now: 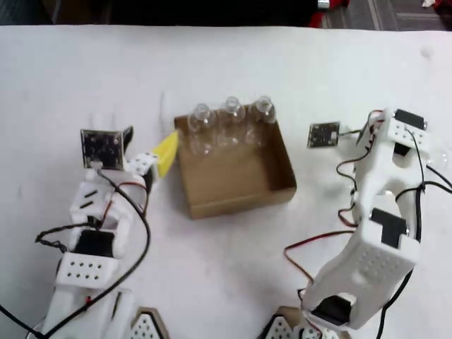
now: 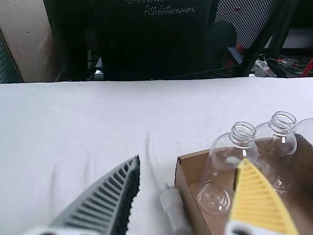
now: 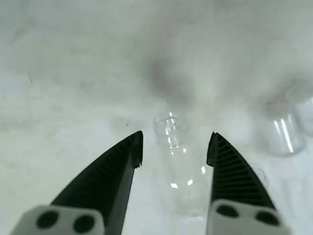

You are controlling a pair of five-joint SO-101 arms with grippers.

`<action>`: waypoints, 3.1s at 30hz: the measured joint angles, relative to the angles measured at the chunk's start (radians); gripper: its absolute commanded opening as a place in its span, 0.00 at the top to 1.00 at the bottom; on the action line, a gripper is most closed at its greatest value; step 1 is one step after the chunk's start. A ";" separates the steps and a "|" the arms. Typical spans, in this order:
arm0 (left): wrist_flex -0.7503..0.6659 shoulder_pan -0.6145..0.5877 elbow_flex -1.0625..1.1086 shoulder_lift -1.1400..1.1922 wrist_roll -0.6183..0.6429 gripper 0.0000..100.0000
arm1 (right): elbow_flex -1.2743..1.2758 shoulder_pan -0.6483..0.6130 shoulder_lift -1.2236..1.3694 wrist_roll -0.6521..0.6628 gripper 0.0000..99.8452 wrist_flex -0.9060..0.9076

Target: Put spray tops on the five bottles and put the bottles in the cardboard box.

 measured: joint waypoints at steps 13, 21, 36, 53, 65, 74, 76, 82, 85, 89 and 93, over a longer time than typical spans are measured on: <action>0.000 0.005 0.000 0.000 -0.051 0.71 | -0.002 0.000 0.018 0.032 0.81 -0.015; 0.000 0.005 0.000 0.000 -0.051 0.71 | -0.002 0.000 0.018 0.032 0.81 -0.017; 0.000 0.005 0.000 0.000 -0.055 0.71 | -0.002 -0.002 0.018 0.032 0.96 -0.017; 0.000 0.005 0.000 0.000 -0.055 0.71 | -0.032 -0.031 -0.150 -0.180 0.99 -0.009; 0.000 0.005 0.000 0.000 -0.055 0.71 | -0.032 -0.084 -0.279 -0.420 0.98 0.011; 0.000 0.005 0.000 0.000 -0.055 0.71 | -0.032 -0.140 -0.474 -0.583 0.98 0.011; 0.000 0.005 0.000 0.000 -0.055 0.71 | -0.032 -0.160 -0.493 -0.632 0.98 0.011; 0.000 0.005 0.000 0.000 -0.055 0.71 | -0.032 -0.176 -0.496 -0.720 0.98 0.011; 0.000 0.005 0.000 0.000 -0.055 0.71 | -0.032 -0.176 -0.496 -0.732 0.98 0.011; 0.000 0.005 0.000 0.000 -0.055 0.71 | -0.032 -0.180 -0.496 -0.753 0.98 0.011; 0.000 0.005 0.000 0.000 -0.055 0.71 | 0.000 -0.180 -0.496 -0.818 0.98 -0.068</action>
